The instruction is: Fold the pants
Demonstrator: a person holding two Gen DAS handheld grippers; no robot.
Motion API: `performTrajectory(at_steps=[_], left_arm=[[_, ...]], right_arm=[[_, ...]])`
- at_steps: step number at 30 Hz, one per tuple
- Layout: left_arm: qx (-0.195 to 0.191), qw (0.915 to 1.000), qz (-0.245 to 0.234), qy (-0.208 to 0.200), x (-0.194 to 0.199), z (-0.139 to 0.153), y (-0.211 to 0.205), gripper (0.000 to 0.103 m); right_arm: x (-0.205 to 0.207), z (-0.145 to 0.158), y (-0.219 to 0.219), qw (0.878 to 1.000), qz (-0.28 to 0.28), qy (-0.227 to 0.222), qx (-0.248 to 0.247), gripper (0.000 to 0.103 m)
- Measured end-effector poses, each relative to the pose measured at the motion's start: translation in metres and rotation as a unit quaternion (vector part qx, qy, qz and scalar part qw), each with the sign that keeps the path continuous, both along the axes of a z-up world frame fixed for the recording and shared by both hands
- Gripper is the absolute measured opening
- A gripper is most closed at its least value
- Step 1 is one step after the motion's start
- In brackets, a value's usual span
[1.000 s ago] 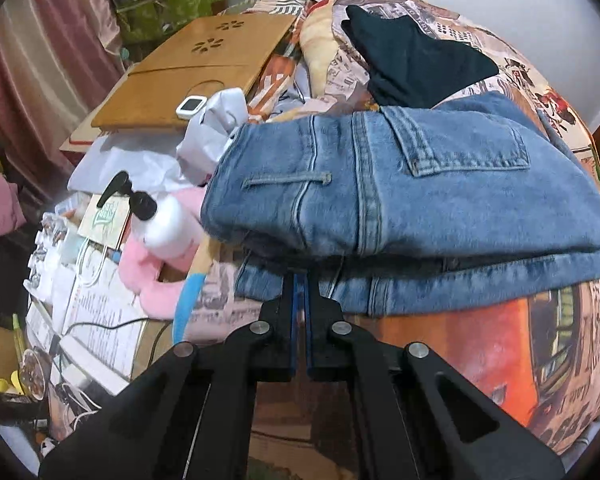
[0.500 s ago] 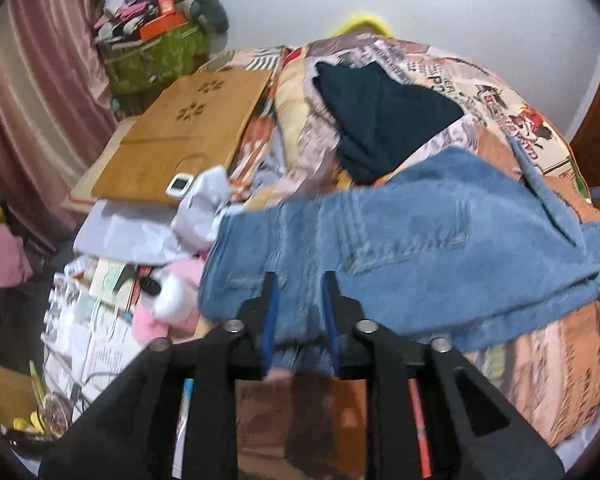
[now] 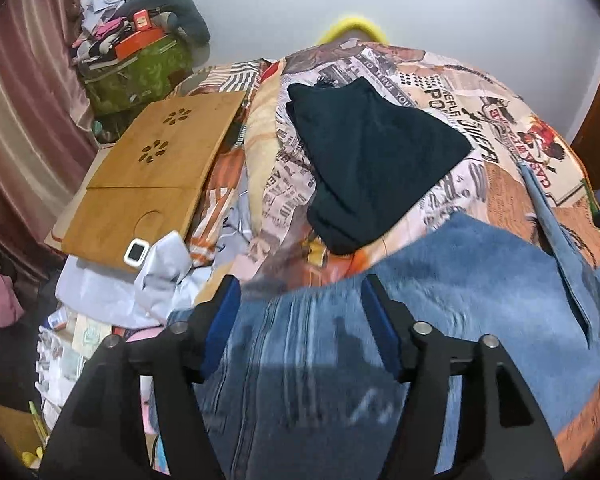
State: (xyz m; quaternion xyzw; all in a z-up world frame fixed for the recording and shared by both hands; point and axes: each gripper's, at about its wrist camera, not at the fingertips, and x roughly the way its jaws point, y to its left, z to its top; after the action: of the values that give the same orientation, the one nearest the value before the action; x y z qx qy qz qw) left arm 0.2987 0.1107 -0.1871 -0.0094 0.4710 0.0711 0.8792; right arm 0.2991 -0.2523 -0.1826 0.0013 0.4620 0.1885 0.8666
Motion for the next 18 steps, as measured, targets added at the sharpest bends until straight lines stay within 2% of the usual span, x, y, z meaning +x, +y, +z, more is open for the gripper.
performTrajectory(at_steps=[4, 9, 13, 15, 16, 18], left_arm=[[0.003, 0.9999, -0.006, 0.014, 0.023, -0.018, -0.003, 0.066], [0.009, 0.9988, -0.022, 0.042, 0.038, -0.044, -0.009, 0.066], [0.02, 0.9978, -0.027, 0.057, 0.044, -0.058, -0.015, 0.066], [0.026, 0.9972, -0.03, 0.062, 0.047, -0.062, -0.02, 0.066], [0.028, 0.997, -0.032, 0.064, 0.047, -0.062, -0.022, 0.066], [0.032, 0.9967, -0.036, 0.065, 0.048, -0.063, -0.027, 0.066]], right_arm=[[0.047, -0.026, 0.007, 1.0, -0.01, 0.023, -0.01, 0.043], [0.106, -0.067, 0.008, 0.997, -0.052, 0.055, -0.026, 0.043], [0.132, -0.09, -0.001, 0.993, -0.078, 0.088, -0.005, 0.043], [0.133, -0.093, -0.003, 0.993, -0.082, 0.087, 0.012, 0.035], [0.132, -0.093, -0.006, 0.993, -0.085, 0.086, 0.016, 0.021], [0.126, -0.092, -0.009, 0.993, -0.081, 0.085, 0.012, 0.01]])
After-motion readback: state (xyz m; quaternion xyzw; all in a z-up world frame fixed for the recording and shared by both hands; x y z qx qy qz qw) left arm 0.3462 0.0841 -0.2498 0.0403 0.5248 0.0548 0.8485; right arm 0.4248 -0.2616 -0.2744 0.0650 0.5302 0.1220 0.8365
